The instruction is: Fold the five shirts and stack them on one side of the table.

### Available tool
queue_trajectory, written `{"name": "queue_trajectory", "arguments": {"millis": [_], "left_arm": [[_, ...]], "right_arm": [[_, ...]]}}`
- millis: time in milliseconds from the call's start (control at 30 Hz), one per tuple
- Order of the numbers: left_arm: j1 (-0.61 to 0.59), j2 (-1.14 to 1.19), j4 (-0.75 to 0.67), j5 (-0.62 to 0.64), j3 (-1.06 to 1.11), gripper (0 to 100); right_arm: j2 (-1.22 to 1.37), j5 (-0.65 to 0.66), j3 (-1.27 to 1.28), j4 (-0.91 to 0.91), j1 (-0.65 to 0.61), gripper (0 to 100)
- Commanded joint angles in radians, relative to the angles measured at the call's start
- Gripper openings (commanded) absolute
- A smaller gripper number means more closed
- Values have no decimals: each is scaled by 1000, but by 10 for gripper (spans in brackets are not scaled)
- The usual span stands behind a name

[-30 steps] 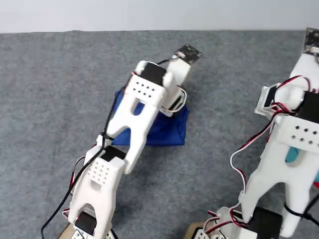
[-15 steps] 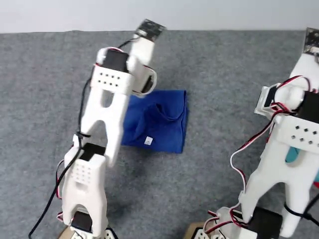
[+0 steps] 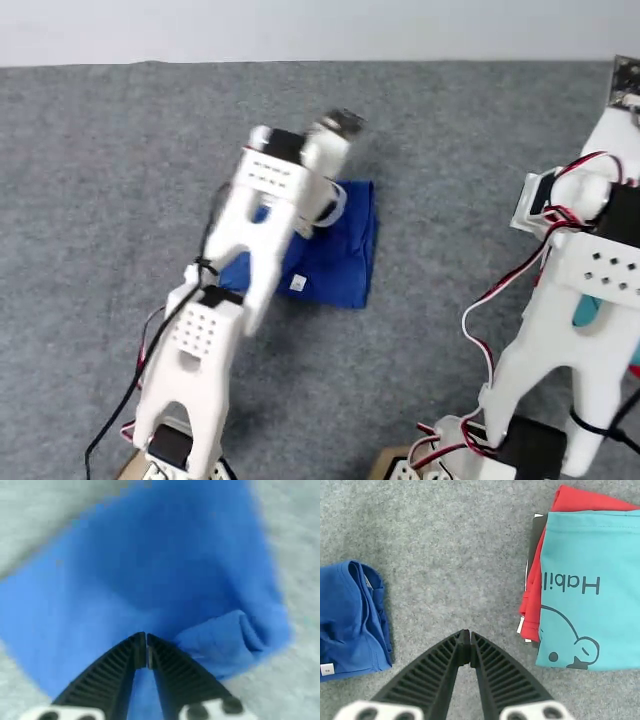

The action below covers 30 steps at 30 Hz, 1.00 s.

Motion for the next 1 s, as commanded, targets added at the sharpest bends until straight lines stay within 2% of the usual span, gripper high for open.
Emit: {"name": "queue_trajectory", "arguments": {"millis": [0, 133, 233, 400, 533, 700, 967], "left_arm": [[107, -224, 20, -6, 143, 6], [210, -416, 18, -6, 386, 6], [215, -516, 14, -15, 498, 6], [21, -578, -46, -84, 499, 6], [-91, -532, -72, -110, 503, 6], [-110, -391, 5, -109, 506, 6], [-153, -98, 8, -109, 499, 6]], "right_arm": [[-36, 9, -46, 8, 10, 15], [-35, 9, -46, 8, 10, 15], [-28, 8, -46, 2, 7, 15], [-27, 8, -46, -2, 5, 15], [-27, 8, -46, -1, 5, 15], [-27, 8, -46, 2, 5, 15], [-27, 5, -46, 7, 5, 15]]}}
